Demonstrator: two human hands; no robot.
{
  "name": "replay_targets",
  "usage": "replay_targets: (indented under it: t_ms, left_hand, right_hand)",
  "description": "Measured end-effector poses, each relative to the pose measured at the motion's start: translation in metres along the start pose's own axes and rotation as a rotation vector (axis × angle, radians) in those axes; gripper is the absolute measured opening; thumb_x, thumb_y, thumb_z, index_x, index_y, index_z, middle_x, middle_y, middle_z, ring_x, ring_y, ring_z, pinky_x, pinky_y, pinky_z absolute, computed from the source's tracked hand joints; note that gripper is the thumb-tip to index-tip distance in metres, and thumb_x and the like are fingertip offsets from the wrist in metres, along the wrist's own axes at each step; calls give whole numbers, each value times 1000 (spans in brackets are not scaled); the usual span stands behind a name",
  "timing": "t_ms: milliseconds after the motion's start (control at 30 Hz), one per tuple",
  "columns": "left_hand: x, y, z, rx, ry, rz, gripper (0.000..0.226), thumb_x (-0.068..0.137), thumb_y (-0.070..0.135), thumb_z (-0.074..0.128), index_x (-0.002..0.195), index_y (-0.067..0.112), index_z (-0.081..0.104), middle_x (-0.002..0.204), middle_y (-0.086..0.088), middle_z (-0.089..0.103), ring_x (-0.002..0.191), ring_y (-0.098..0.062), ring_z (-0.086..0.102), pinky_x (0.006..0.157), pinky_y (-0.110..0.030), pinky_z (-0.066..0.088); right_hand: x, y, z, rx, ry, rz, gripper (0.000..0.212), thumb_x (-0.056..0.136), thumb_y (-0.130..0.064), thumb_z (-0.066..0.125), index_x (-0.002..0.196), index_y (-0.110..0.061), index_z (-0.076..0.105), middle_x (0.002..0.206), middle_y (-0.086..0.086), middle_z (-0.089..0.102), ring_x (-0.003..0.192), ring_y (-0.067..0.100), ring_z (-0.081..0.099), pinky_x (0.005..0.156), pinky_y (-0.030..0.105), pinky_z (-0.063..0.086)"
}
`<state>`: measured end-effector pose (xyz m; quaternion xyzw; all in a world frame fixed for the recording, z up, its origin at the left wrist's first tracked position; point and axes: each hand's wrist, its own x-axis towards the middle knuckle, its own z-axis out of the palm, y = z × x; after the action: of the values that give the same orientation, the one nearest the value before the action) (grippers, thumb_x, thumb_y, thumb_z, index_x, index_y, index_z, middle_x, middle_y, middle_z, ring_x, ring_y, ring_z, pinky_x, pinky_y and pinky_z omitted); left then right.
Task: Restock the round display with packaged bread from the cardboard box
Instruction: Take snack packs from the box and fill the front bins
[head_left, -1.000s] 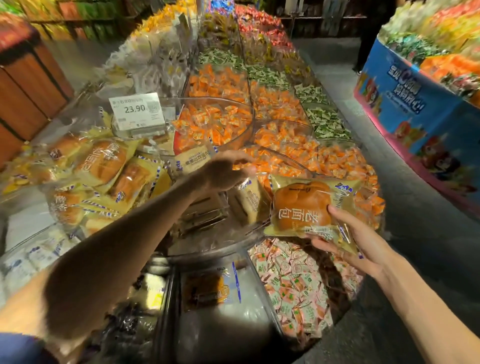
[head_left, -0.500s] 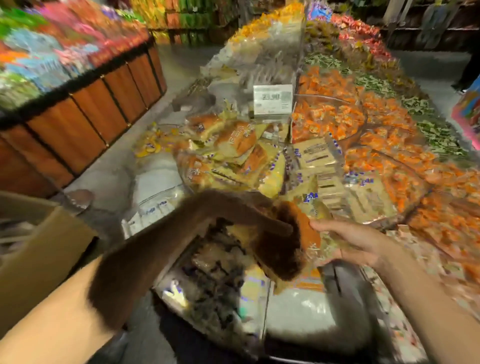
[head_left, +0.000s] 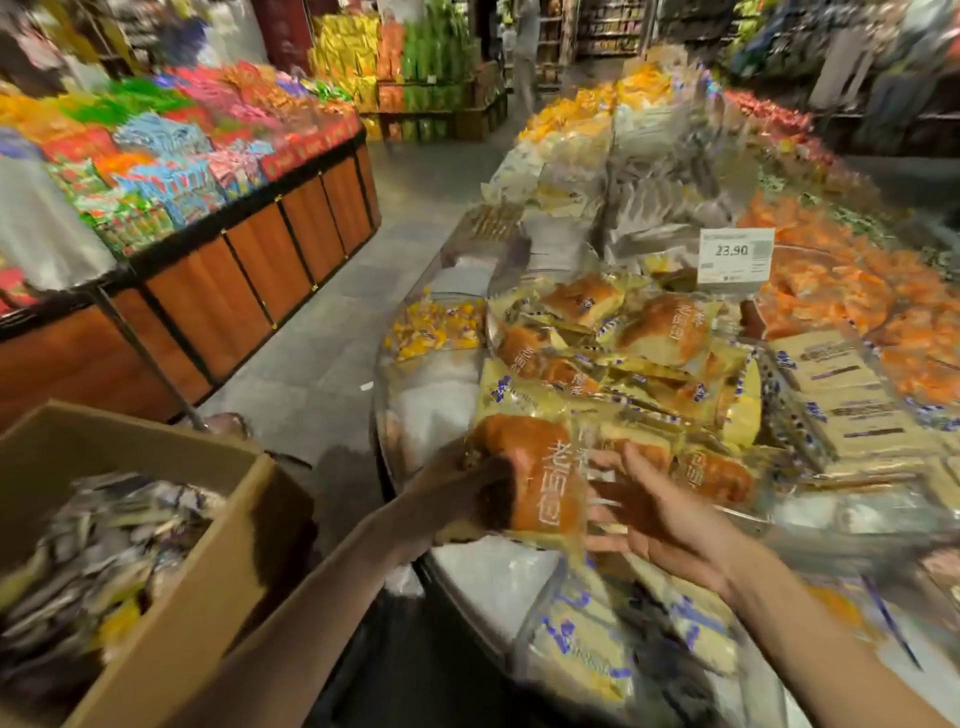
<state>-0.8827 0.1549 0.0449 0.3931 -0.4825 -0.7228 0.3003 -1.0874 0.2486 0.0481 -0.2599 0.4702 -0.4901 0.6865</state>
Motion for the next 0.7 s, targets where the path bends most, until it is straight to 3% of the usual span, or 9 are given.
replay_targets:
  t_ms: [100, 233, 300, 400, 467, 567, 633, 700]
  left_hand:
    - [29, 7, -22, 60, -11, 13, 68, 76, 54, 77, 129, 15, 60, 120, -11, 71, 111, -30, 68, 97, -52, 53]
    - [69, 26, -37, 57, -49, -28, 54, 79, 39, 68, 129, 23, 58, 121, -4, 71, 110, -23, 69, 94, -43, 56]
    - [90, 34, -47, 112, -39, -5, 56, 76, 42, 71, 126, 20, 60, 120, -5, 71, 111, -25, 68, 94, -42, 56]
    - [119, 53, -64, 154, -1, 16, 48, 77, 42, 68, 120, 21, 60, 117, -3, 71, 102, -22, 70, 77, -34, 58]
    - [137, 63, -74, 194, -32, 8, 50, 81, 44, 69, 123, 20, 57, 122, -8, 68, 102, -23, 70, 76, -34, 58]
    - [165, 69, -83, 306, -163, -48, 59, 79, 53, 77, 126, 22, 57, 119, -6, 68, 97, -18, 71, 72, -30, 56]
    - [180, 65, -82, 358, -253, -73, 44, 79, 44, 77, 119, 35, 62, 112, 7, 72, 98, -9, 71, 74, -26, 57]
    - [202, 55, -85, 429, -367, -110, 51, 77, 37, 78, 124, 38, 58, 118, 10, 70, 108, -8, 67, 83, -28, 58]
  right_hand:
    - [29, -6, 20, -141, 8, -36, 107, 41, -52, 97, 132, -18, 53, 120, 16, 70, 105, 32, 69, 76, 43, 60]
    - [88, -20, 21, -181, 120, -81, 82, 63, -21, 83, 137, -16, 48, 106, 20, 74, 95, 37, 73, 73, 36, 62]
    - [110, -27, 17, -174, 123, -104, 77, 64, -22, 83, 135, -17, 53, 106, 19, 74, 98, 37, 72, 78, 37, 62]
    - [129, -42, 8, -181, 132, -106, 75, 65, -23, 83, 135, -17, 55, 108, 19, 74, 101, 37, 71, 84, 38, 61]
    - [138, -52, 2, -207, 150, -116, 68, 70, -19, 80, 133, -17, 55, 107, 18, 74, 100, 37, 71, 85, 39, 60]
    - [150, -58, 0, -224, 209, -138, 64, 70, -19, 80, 129, -20, 56, 108, 14, 74, 94, 32, 74, 79, 35, 62]
    - [157, -52, 3, -212, 279, -147, 59, 70, -22, 79, 124, -24, 55, 107, 10, 75, 89, 27, 75, 74, 31, 62]
    - [165, -43, 8, -208, 339, -147, 61, 71, -27, 80, 125, -26, 52, 108, 7, 74, 88, 23, 75, 79, 33, 60]
